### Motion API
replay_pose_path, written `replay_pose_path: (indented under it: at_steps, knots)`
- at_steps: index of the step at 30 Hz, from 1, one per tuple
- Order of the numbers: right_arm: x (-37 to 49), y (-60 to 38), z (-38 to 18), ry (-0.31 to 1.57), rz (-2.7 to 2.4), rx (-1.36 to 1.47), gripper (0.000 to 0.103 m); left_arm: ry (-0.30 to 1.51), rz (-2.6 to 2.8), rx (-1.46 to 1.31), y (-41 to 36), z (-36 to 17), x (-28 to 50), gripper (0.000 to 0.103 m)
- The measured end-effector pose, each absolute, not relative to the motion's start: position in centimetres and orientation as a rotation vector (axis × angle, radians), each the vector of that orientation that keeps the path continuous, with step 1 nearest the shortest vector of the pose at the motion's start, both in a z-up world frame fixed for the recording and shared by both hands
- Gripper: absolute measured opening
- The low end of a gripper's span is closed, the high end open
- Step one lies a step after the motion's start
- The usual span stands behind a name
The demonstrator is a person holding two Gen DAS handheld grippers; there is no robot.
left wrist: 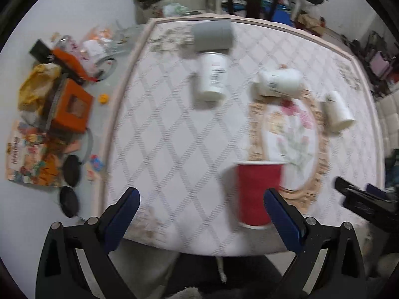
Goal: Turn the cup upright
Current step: 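Grasp the upright red cup with the right tool while the left tool releases it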
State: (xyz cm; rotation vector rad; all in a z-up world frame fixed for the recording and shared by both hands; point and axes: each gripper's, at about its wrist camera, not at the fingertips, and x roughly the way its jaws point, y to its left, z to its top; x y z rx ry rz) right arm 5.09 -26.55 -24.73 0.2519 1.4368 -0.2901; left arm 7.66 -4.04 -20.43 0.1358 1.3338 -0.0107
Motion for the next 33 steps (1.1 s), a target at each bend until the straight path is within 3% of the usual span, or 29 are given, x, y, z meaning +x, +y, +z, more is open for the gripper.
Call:
replay_pose_path:
  at_steps: [7,15,21,25,33]
  knots:
    - [6.5,-19.9,-25.3,1.477,-0.184,0.213,0.101,1.377,0.076,0.155,2.4,-25.0,8.2,0.101]
    - [8.7,-14.6,-27.9,1.533,-0.144,0.116,0.098,1.434,0.051,0.137,4.5,-28.4,8.2,0.103]
    - [9.9,-13.3,-30.6,1.588,-0.127,0.121,0.092,1.474,0.04,0.138,4.7,-30.1,8.4,0.103]
    - [10.1,-13.4,-32.5,1.634,-0.113,0.186,0.077,1.497,0.036,0.147,4.5,-30.9,8.4,0.103]
    - [9.8,-13.8,-32.3,1.59,-0.124,0.229,0.076,1.524,0.022,0.158,4.2,-31.4,8.2,0.103]
